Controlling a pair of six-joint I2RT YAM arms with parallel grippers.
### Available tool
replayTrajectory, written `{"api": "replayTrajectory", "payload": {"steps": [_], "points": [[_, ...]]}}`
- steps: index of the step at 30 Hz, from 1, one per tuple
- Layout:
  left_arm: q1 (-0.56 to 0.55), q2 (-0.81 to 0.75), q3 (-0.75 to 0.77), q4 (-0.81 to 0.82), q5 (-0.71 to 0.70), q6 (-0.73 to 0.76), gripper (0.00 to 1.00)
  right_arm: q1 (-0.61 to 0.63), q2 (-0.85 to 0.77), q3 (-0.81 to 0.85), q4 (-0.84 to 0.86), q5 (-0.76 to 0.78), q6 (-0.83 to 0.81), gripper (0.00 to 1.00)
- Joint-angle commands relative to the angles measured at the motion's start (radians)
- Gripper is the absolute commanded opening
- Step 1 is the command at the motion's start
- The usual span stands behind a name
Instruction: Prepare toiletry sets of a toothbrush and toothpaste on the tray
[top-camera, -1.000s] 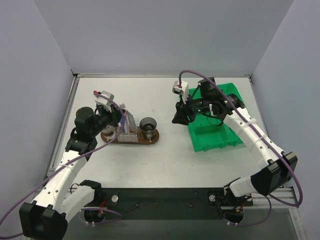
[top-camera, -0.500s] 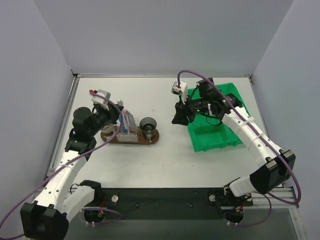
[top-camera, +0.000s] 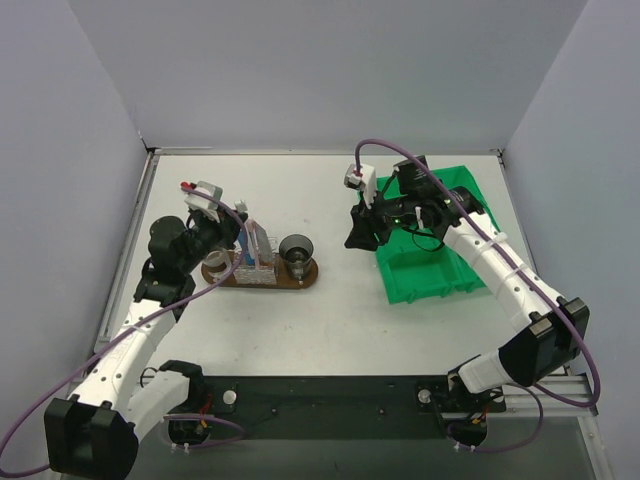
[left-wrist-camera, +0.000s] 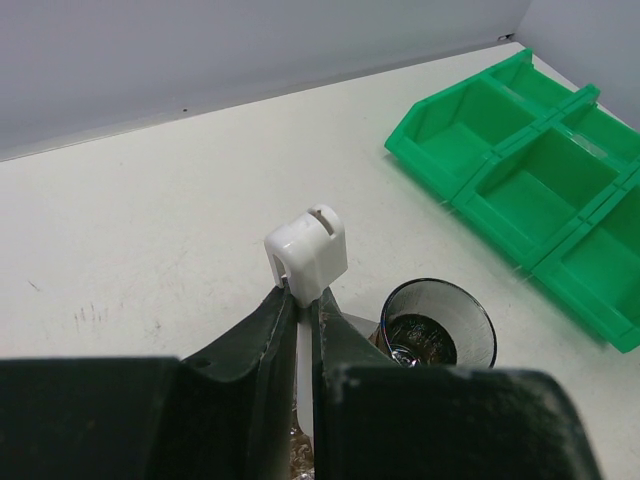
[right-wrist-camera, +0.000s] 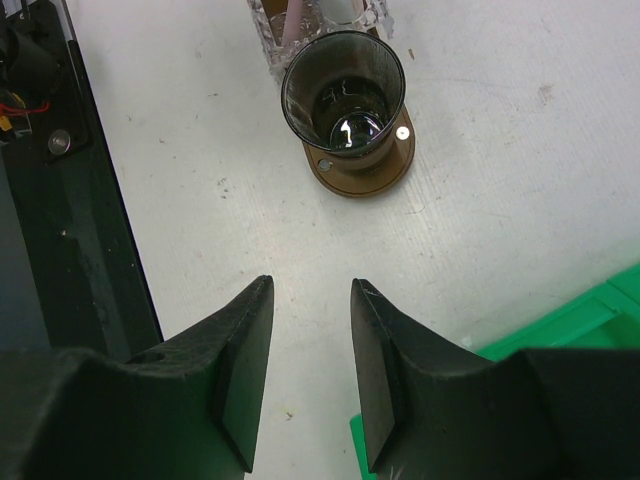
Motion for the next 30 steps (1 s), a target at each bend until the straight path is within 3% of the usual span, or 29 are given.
{"api": "replayTrajectory", "payload": {"steps": [1, 30], "points": [[0.006, -0.013, -0.007, 0.053, 0.005, 0.018, 0.0, -0.007, 0.015, 0.001, 0.015, -0.027, -0.018, 0.33], [0.014, -0.002, -0.132, 0.152, 0.003, -0.005, 0.0, -0.01, 0.014, -0.009, 0.015, -0.022, -0.021, 0.33]]}}
